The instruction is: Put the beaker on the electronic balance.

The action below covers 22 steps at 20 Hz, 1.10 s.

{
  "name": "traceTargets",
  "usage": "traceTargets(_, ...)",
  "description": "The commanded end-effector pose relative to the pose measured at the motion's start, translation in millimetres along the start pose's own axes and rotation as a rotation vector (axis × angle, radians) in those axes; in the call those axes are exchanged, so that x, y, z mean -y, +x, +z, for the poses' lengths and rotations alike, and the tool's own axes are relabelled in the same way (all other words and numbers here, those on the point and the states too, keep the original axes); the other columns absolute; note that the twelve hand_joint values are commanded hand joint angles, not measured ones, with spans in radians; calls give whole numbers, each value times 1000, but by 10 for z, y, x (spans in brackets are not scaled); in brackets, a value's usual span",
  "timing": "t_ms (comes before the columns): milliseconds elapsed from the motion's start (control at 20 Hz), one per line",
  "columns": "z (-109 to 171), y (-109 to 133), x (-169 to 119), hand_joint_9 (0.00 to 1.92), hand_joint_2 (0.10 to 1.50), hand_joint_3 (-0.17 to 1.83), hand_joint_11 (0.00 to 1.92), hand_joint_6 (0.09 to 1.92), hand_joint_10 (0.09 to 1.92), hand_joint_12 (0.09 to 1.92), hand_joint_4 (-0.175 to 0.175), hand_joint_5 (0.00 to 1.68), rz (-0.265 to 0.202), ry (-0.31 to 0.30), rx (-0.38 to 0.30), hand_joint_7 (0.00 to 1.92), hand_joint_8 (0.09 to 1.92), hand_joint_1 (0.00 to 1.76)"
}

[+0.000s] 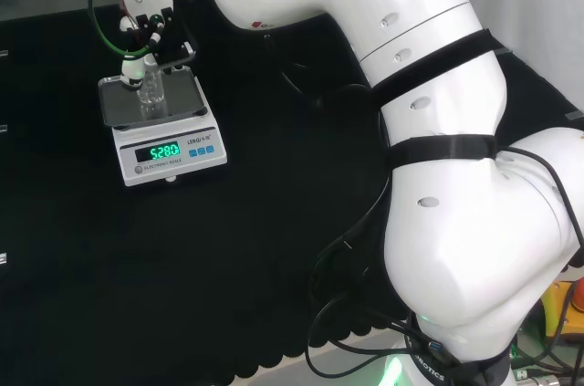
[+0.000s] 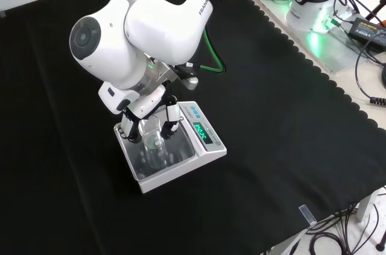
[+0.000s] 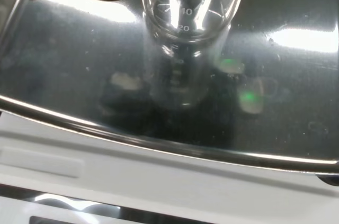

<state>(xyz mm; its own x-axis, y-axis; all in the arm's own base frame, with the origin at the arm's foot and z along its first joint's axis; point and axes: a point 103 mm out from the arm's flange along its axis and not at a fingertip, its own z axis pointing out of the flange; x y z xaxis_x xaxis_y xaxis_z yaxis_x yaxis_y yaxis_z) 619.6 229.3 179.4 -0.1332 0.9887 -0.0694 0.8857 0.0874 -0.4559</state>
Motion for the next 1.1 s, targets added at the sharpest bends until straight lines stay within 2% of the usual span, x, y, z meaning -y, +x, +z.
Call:
traceTargets(50, 2, -69, 38, 1269, 624, 567, 1403, 705, 536, 821, -167, 365, 1, -3, 7, 615, 967, 826)
traceTargets(250, -24, -5, 63, 1120, 610, 453, 1297, 542, 687, 916, -147, 302, 13, -18, 18, 387, 972, 696)
traceTargets(450, -83, -82, 121, 1025, 619, 359, 1217, 357, 776, 981, -133, 279, 24, -68, -23, 233, 930, 612)
traceTargets(750, -292, -322, 316, 1007, 633, 316, 1204, 245, 786, 985, -131, 279, 68, -117, -49, 198, 906, 583)
traceTargets(1100, -357, -782, 770, 1007, 647, 296, 1208, 191, 780, 977, -130, 298, 163, -140, -69, 200, 898, 577)
